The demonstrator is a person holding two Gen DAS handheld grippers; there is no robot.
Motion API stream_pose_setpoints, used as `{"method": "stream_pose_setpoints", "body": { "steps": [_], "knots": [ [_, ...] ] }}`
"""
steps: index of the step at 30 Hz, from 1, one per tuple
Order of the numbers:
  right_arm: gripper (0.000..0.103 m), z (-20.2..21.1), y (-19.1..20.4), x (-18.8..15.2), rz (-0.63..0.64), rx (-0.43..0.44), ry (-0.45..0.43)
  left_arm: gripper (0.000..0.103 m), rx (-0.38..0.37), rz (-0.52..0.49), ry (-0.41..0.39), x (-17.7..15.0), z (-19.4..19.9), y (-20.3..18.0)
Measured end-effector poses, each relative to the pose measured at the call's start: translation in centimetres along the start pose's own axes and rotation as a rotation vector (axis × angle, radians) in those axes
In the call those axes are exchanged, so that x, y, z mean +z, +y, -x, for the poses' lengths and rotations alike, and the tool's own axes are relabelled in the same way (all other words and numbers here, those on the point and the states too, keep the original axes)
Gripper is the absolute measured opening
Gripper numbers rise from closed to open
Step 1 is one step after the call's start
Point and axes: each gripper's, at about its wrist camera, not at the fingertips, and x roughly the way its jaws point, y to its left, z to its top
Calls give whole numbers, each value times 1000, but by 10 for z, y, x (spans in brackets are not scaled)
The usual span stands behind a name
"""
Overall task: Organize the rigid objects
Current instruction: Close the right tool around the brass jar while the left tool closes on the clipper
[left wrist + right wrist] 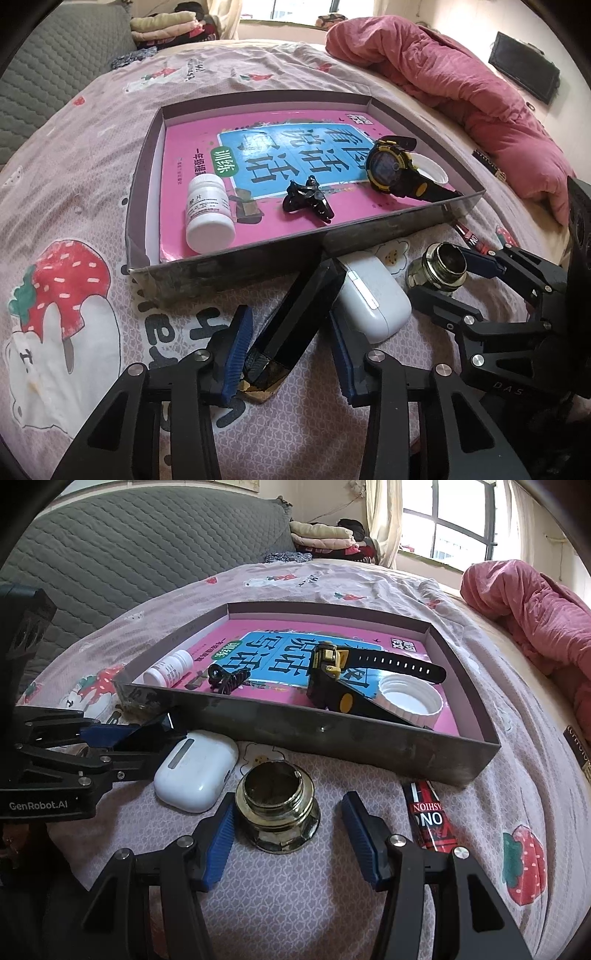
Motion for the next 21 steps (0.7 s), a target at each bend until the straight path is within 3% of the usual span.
{"method": "stream_pose_setpoints", "body": {
  "steps": [6,11,21],
  "knots": [
    [56,-2,-2,0,1,11,1,42,30,-15,-6,-1,-2,-5],
    [44,-1,-2,0,18,3,-3,41,45,-9,-7,-1,-3,-7],
    [44,1,-5,0,25,4,-3,34,40,-16,-8,-1,0,-8]
  ]
}}
